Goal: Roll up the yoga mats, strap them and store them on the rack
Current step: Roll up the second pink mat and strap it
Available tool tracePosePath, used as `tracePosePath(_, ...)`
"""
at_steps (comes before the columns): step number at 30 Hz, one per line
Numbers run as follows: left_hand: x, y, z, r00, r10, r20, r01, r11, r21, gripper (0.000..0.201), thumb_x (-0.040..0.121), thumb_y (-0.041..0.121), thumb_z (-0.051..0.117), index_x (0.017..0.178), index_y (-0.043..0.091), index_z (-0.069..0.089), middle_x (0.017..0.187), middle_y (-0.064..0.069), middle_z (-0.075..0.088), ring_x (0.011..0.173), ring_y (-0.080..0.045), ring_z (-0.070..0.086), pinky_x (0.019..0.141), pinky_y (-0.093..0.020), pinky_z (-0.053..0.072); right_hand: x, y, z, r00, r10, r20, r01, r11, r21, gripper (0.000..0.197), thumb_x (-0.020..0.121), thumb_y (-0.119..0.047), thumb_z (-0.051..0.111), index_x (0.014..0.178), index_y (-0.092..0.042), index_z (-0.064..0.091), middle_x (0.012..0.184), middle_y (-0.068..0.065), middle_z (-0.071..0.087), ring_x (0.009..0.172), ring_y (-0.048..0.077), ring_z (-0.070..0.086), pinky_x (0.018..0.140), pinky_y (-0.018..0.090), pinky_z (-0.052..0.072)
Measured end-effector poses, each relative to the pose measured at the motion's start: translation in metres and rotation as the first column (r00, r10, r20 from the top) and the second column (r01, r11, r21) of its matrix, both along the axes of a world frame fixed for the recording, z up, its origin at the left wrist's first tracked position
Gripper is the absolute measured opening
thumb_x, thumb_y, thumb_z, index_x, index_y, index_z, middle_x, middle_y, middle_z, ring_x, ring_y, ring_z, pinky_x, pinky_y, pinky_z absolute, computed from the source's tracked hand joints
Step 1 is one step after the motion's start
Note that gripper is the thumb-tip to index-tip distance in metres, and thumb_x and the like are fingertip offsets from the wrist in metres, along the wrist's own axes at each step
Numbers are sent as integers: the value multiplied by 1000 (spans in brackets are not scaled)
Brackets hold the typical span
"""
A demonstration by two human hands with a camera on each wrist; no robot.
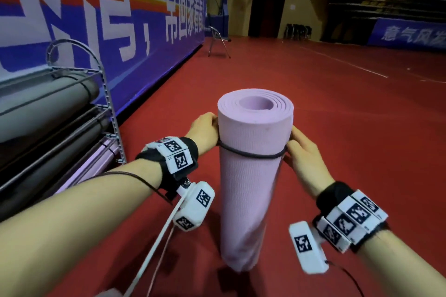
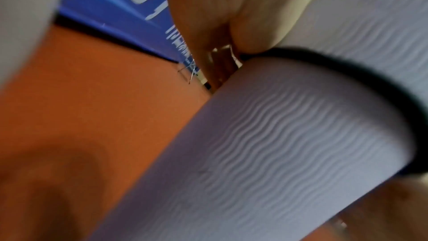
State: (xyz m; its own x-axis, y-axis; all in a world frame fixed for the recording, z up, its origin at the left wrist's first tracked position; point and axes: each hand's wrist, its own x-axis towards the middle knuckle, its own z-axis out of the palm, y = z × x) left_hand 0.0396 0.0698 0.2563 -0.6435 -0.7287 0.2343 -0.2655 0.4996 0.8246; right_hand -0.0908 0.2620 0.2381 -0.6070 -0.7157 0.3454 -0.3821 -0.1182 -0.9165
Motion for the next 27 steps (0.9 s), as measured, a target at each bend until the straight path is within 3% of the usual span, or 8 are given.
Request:
tracePosePath(4,14,-4,0,995,77,69,-57,965,-255,27,92,9,37,105,3,60,109,-17,67,99,-37,61,81,-43,50,9,-7,-2,994,-43,-100,46,998,32,63,74,-13,40,130,-32,60,89,-26,64,75,-6,52,79,27,40)
tracePosePath(7,15,-10,-3,1000,24,4,-23,995,-94,26,92,6,36,102,4,59,100,-18,68,89,-37,66,72,-47,57,13,-7,-10,994,-3,-105,6,999,35,64,77,-5,50,135,-29,56,116,-22,66,105,-3,60,95,34,47)
tracePosePath(11,16,-2,-29,992,-111,-66,119,985,126,31,90,-7,36,109,13,50,97,-19,63,87,-35,65,73,-50,58,7,1,-36,972,230,-51,-210,944,254,122,57,-19,75,154,-36,4,150,-19,34,135,-1,38,110,28,37)
tracePosePath(13,17,6,-45,963,-238,-123,260,941,217,41,86,-18,37,110,13,49,103,-16,61,88,-26,65,74,-37,60,3,6,-58,967,244,-71,-201,907,371,138,53,-32,90,153,-30,-5,147,-26,26,135,0,34,112,25,33)
tracePosePath(16,19,14,-79,881,-465,89,429,864,264,69,74,-23,59,126,15,36,112,0,55,93,-14,62,75,-26,54,-1,11,-99,984,171,-53,-125,868,480,144,45,-50,94,152,-20,2,132,-37,22,133,2,32,111,27,31)
tracePosePath(20,23,19,-132,727,-575,376,422,806,416,118,73,2,80,151,17,-7,152,-6,25,133,-27,42,88,-28,48,-12,7,-141,997,73,29,-77,867,491,152,25,-75,85,146,-20,14,135,-22,37,132,9,40,106,28,35)
tracePosePath(23,21,17,-171,735,-575,359,372,785,495,123,73,16,83,152,18,-11,160,-2,10,139,-24,32,100,-24,40,-21,-2,-146,995,87,46,-99,875,473,138,27,-68,89,140,-30,21,130,-29,37,128,5,43,108,31,37)
tracePosePath(27,13,18,-219,849,-502,164,366,783,502,128,60,28,90,148,28,-2,153,12,21,135,-4,34,106,-18,36,-24,-20,-160,967,103,-233,11,897,443,111,41,-73,86,136,-39,40,133,-20,50,124,7,48,103,38,43)
